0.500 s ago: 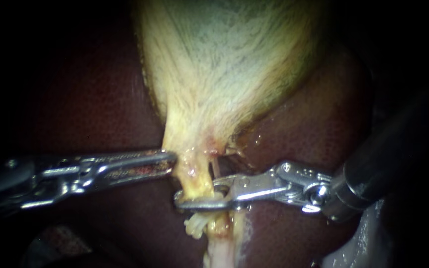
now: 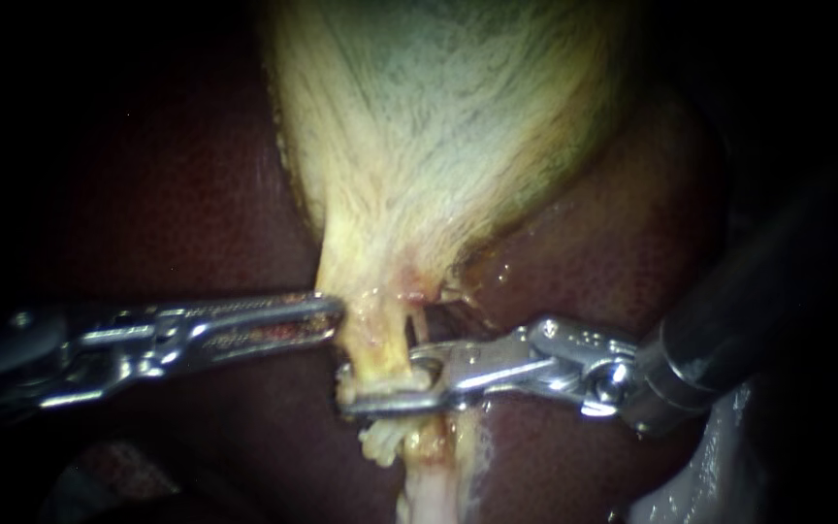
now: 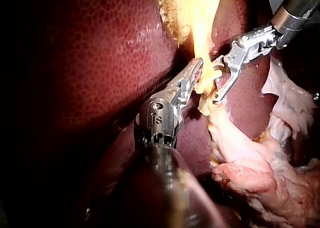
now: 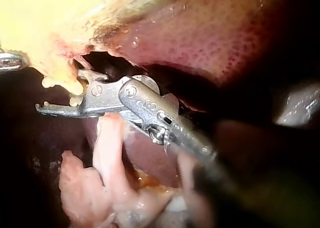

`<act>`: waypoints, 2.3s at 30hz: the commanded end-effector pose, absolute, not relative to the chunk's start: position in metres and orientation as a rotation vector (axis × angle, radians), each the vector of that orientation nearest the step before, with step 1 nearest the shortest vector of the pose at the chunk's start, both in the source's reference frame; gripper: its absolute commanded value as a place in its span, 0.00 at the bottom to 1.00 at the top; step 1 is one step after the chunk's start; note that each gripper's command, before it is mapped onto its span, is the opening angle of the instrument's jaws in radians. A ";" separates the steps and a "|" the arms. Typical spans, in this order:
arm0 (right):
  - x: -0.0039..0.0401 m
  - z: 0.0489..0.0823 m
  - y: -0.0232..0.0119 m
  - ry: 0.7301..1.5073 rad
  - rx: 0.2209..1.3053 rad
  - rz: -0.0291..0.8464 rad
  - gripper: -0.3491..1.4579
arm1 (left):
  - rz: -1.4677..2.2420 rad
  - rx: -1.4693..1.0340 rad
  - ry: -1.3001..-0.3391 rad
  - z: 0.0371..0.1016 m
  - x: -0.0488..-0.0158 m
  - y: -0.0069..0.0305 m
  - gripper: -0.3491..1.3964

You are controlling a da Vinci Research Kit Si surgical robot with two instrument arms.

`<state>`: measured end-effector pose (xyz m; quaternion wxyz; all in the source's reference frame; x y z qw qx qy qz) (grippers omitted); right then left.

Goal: Going back third clip left tube

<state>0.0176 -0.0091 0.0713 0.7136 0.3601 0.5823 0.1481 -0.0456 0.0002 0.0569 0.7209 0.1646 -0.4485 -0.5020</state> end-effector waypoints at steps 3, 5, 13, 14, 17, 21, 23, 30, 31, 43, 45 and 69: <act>0.0176 0.0713 -0.0090 1.301 0.775 0.314 0.49 | -1.109 0.363 -0.991 0.0568 -0.0457 0.0002 0.00; 0.0176 0.0715 -0.0089 1.308 0.745 0.306 0.50 | -1.109 0.363 -0.991 0.0567 -0.0457 0.0001 0.00; 0.0170 0.0726 -0.0079 1.320 0.673 0.296 0.52 | -1.109 0.362 -0.991 0.0563 -0.0457 -0.0001 0.00; 0.0168 0.0726 -0.0079 1.320 0.674 0.296 0.52 | -1.109 0.362 -0.991 0.0563 -0.0456 -0.0001 0.00; 0.0160 0.0724 -0.0081 1.320 0.677 0.292 0.52 | -1.108 0.363 -0.991 0.0562 -0.0455 -0.0002 0.00; 0.0143 0.0719 -0.0087 1.322 0.683 0.284 0.52 | -1.108 0.364 -0.991 0.0562 -0.0454 -0.0001 0.00; 0.0134 0.0716 -0.0090 1.323 0.687 0.279 0.52 | -1.108 0.364 -0.991 0.0562 -0.0454 -0.0001 0.00; 0.0091 0.0705 -0.0089 1.322 0.673 0.294 0.52 | -1.107 0.365 -0.991 0.0566 -0.0452 0.0001 0.00; 0.0086 0.0703 -0.0088 1.321 0.671 0.299 0.52 | -1.107 0.365 -0.991 0.0567 -0.0452 0.0001 0.00; 0.0030 0.0677 -0.0053 1.326 0.551 0.225 0.52 | -1.107 0.365 -0.991 0.0569 -0.0452 0.0002 0.00; 0.0025 0.0673 -0.0048 1.326 0.545 0.218 0.52 | -1.107 0.365 -0.991 0.0570 -0.0452 0.0002 0.00; 0.0023 0.0669 -0.0051 1.330 0.536 0.209 0.52 | -1.100 0.355 -0.958 0.0612 -0.0497 -0.0001 0.00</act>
